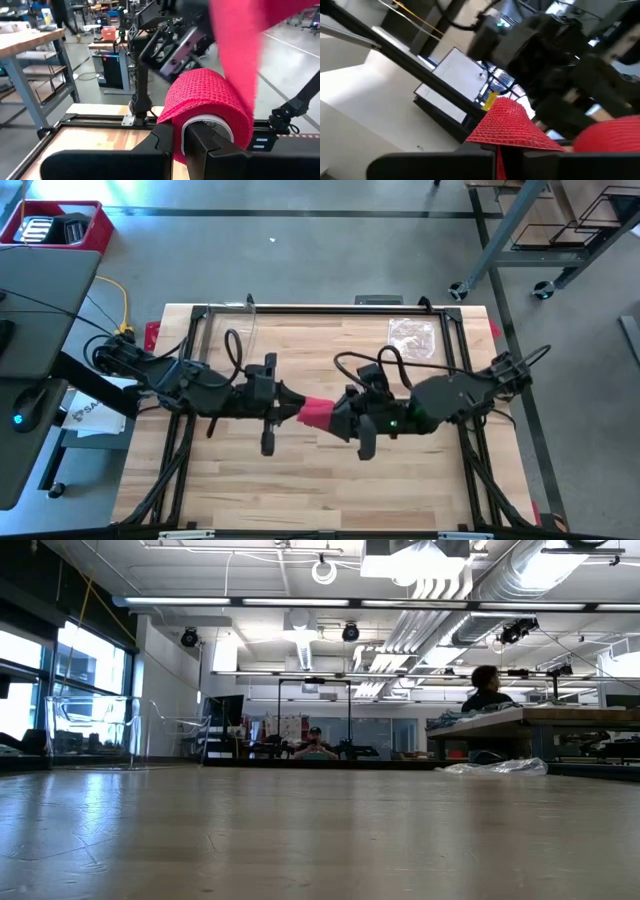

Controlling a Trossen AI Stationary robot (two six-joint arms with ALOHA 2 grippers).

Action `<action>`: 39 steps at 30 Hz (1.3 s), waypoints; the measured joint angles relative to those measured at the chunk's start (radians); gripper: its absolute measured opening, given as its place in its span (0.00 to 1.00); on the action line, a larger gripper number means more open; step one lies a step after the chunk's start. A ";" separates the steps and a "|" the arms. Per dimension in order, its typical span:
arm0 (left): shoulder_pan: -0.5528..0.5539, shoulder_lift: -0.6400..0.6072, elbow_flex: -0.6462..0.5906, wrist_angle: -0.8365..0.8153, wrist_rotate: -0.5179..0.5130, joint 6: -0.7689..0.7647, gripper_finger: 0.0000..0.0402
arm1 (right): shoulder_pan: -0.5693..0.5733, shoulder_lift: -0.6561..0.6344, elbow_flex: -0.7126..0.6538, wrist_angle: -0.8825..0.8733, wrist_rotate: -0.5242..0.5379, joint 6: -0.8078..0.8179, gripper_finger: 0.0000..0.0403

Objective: Roll bandage
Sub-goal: Roll the red bandage

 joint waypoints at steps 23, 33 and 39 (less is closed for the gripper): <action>-0.050 -0.004 -0.002 -0.011 -0.004 0.077 0.04 | -0.055 -0.010 0.001 -0.119 -0.051 0.016 0.45; -0.045 -0.003 0.000 0.001 -0.023 0.075 0.04 | -0.067 -0.033 0.000 -0.204 0.042 -0.031 0.45; -0.046 -0.003 -0.002 0.005 -0.002 0.063 0.04 | -0.067 -0.033 0.002 -0.266 -0.009 -0.167 0.45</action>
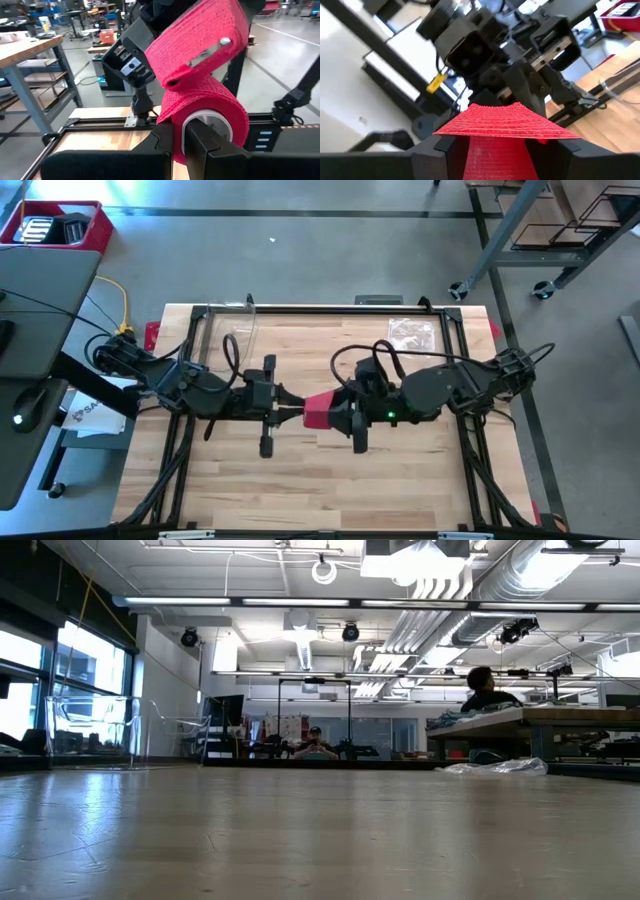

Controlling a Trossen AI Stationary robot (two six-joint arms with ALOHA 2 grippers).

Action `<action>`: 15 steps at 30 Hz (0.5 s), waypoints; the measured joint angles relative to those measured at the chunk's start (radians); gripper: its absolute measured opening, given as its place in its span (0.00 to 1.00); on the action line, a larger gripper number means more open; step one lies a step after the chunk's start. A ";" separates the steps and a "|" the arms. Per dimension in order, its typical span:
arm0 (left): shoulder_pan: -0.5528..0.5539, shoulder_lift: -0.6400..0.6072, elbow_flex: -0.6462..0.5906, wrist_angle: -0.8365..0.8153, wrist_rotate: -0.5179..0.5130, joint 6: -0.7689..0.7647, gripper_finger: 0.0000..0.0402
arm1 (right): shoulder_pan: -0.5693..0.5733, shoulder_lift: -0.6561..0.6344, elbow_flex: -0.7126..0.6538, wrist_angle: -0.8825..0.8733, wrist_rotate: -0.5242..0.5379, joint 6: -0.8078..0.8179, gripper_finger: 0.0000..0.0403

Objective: Roll bandage
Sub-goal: Roll the red bandage

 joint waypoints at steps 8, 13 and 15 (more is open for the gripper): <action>-0.003 -0.005 0.002 0.025 0.093 -0.002 0.04 | -0.012 -0.019 -0.002 0.101 -0.149 0.108 0.45; -0.004 -0.006 0.003 0.049 0.090 0.023 0.04 | -0.008 -0.023 -0.003 0.175 -0.319 0.199 0.45; -0.004 -0.005 0.003 0.067 0.090 0.054 0.04 | 0.001 -0.025 -0.003 0.143 -0.350 0.222 0.45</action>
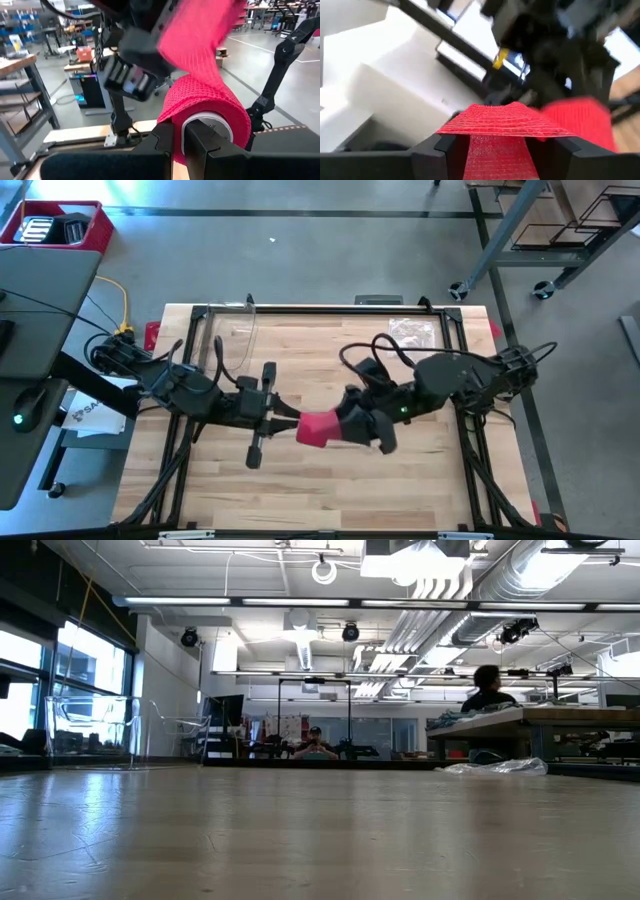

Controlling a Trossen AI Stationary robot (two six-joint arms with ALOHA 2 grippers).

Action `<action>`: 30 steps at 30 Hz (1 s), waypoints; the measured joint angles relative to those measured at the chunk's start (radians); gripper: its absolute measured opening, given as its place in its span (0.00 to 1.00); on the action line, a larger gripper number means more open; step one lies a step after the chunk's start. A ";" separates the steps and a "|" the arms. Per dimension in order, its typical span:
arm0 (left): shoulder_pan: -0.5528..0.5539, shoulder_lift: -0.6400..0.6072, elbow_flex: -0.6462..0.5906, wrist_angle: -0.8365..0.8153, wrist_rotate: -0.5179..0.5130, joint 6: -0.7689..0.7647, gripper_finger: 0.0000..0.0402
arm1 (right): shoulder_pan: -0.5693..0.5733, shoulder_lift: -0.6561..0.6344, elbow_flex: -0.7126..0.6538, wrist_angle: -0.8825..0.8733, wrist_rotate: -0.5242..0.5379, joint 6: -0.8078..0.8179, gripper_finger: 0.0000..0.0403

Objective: Roll bandage
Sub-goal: Roll the red bandage

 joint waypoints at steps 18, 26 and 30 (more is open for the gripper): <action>0.002 0.000 0.000 0.029 0.068 -0.075 0.04 | 0.058 -0.020 0.000 -0.056 0.141 -0.152 0.26; 0.002 0.000 0.000 0.029 0.073 -0.072 0.04 | 0.061 -0.029 0.001 -0.082 0.107 -0.208 0.02; 0.004 0.000 0.000 0.028 0.063 -0.072 0.04 | 0.048 -0.029 0.001 -0.069 0.083 -0.185 0.02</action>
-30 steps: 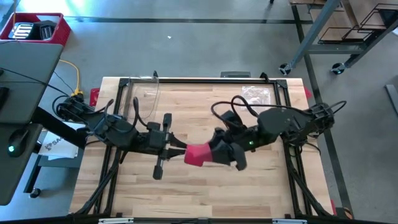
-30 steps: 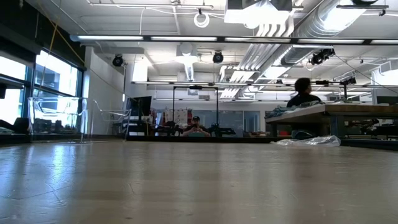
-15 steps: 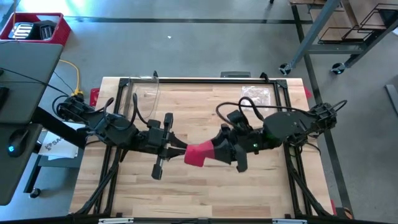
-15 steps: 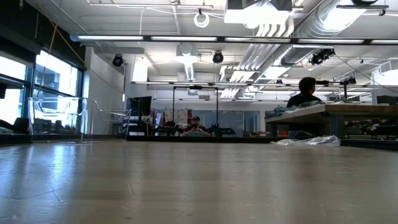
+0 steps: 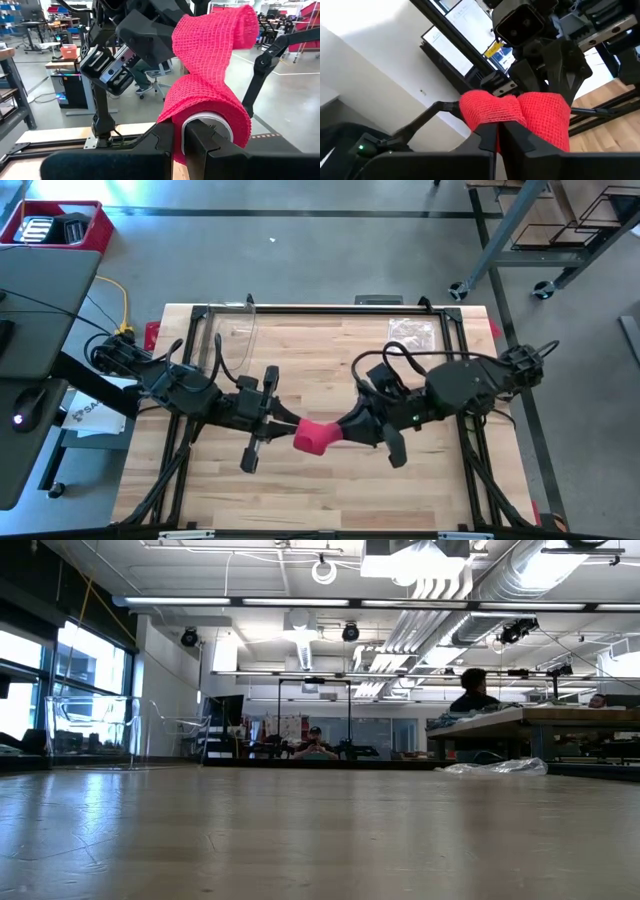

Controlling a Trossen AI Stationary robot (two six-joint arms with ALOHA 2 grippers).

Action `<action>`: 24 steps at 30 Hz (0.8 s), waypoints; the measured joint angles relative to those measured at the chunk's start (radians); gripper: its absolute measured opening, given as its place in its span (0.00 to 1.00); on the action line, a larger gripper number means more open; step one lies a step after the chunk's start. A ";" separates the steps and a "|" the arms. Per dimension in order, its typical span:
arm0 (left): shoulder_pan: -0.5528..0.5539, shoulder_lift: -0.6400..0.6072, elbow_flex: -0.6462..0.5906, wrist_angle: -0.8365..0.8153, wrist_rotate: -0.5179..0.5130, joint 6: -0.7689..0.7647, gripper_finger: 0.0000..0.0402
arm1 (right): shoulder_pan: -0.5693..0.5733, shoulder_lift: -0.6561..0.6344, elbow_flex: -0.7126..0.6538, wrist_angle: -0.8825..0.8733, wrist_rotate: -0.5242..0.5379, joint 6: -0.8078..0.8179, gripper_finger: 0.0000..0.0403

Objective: Roll bandage
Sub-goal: Roll the red bandage

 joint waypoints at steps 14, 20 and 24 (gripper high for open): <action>0.007 0.000 -0.001 0.086 -0.081 -0.060 0.04 | -0.033 0.001 0.000 0.011 0.300 -0.131 0.00; 0.012 -0.001 -0.001 0.126 -0.122 -0.091 0.04 | -0.008 0.002 0.000 -0.026 0.460 -0.187 0.00; 0.019 -0.013 -0.002 0.117 -0.151 -0.177 0.04 | 0.032 0.002 0.000 -0.054 0.569 -0.217 0.00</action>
